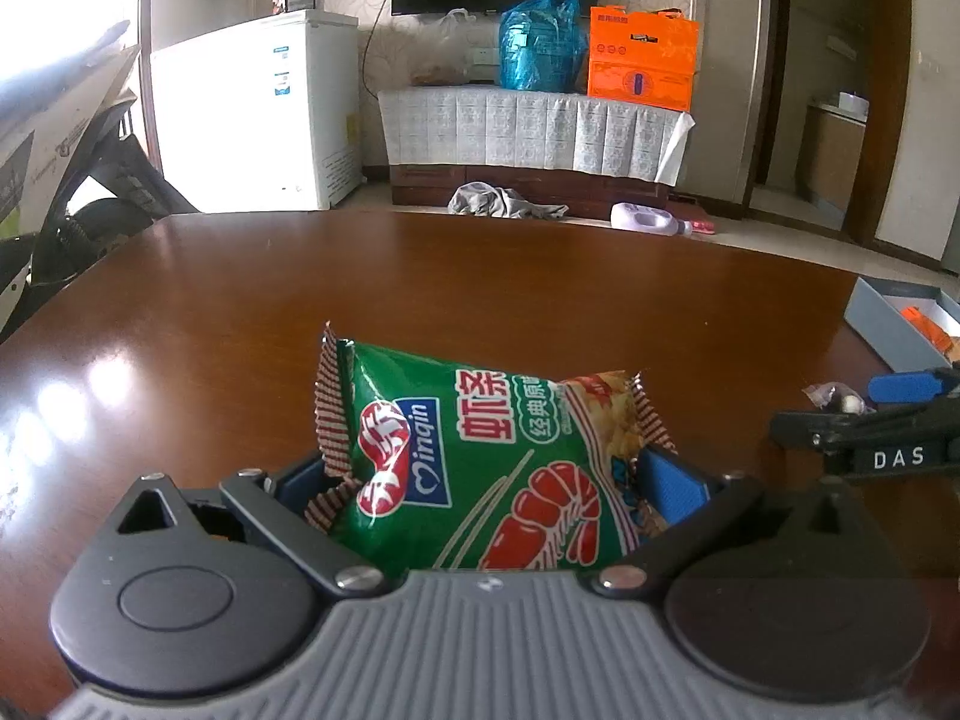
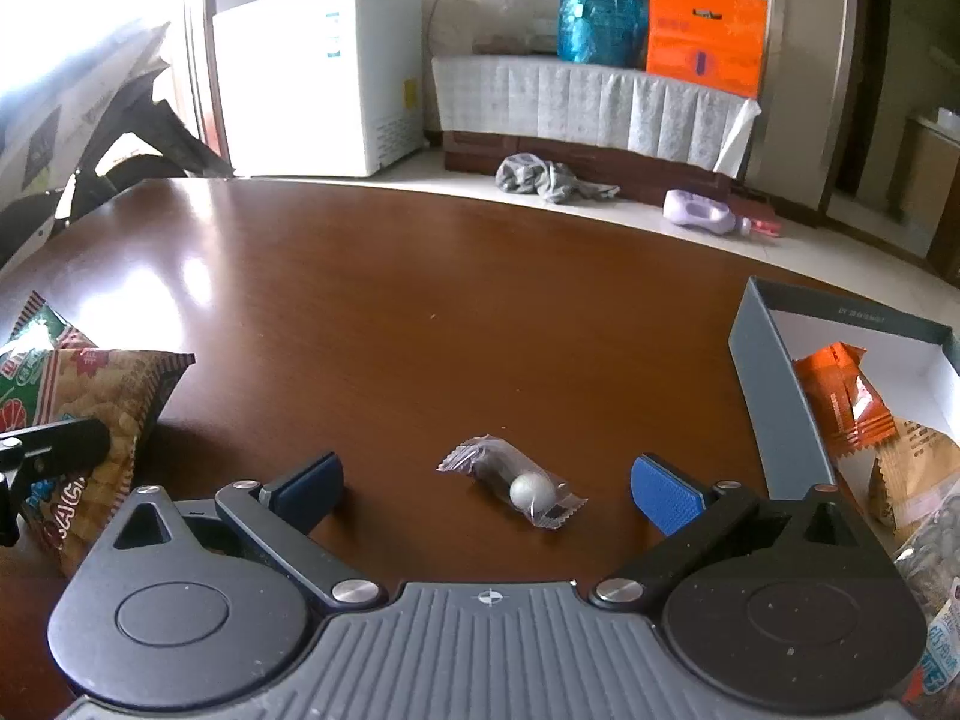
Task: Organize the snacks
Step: 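Lift the green bag with the left gripper while the right approaches the clear candy wrapper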
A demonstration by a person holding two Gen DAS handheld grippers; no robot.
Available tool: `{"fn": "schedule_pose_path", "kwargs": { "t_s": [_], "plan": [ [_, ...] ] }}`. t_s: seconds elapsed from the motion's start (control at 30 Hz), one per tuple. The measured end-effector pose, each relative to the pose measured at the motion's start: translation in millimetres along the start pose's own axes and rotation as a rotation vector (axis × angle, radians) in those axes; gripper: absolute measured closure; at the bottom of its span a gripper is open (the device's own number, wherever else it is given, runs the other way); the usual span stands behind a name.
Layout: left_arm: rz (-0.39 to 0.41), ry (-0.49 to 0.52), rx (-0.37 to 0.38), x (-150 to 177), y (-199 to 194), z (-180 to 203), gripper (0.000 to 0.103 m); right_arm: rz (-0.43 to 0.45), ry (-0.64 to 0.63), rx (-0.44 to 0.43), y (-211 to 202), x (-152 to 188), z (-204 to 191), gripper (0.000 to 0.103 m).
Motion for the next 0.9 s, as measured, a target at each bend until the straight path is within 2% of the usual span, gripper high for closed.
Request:
{"fn": "schedule_pose_path", "kwargs": {
  "t_s": [0.17, 0.5, 0.67, 0.73, 0.9],
  "plan": [
    [0.008, -0.008, -0.032, 0.2, 1.4, -1.8, 0.000, 0.007, -0.005, -0.004, -4.3, 7.6, -4.4, 0.000],
    [0.000, -0.031, -0.017, 3.3, 2.9, -10.9, 0.000, 0.005, 0.000, -0.002, -5.3, 5.4, -3.2, 0.000],
    [-0.039, -0.136, 0.007, -0.3, 8.0, -25.6, 0.000, 0.008, 0.001, 0.000, -6.1, 6.4, -3.6, 0.000],
    [-0.091, -0.205, 0.033, 0.7, 13.2, -33.1, 0.000, 0.008, 0.001, 0.002, -6.5, 7.1, -3.2, 0.000],
    [-0.079, -0.087, 0.030, -6.9, 10.9, -28.3, 0.000, 0.003, -0.002, -0.005, -6.5, 5.8, -1.9, 0.000]
  ]
}}
Point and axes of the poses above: each gripper's, at about its wrist camera, not at the fingertips, and y roughly the way its jaws point, z to its right, x to its underside, the point moved 1 cm from there along y, roughly the way its jaws point, and after that the axes turned 13 degrees about -x, right-handed, at the moved point
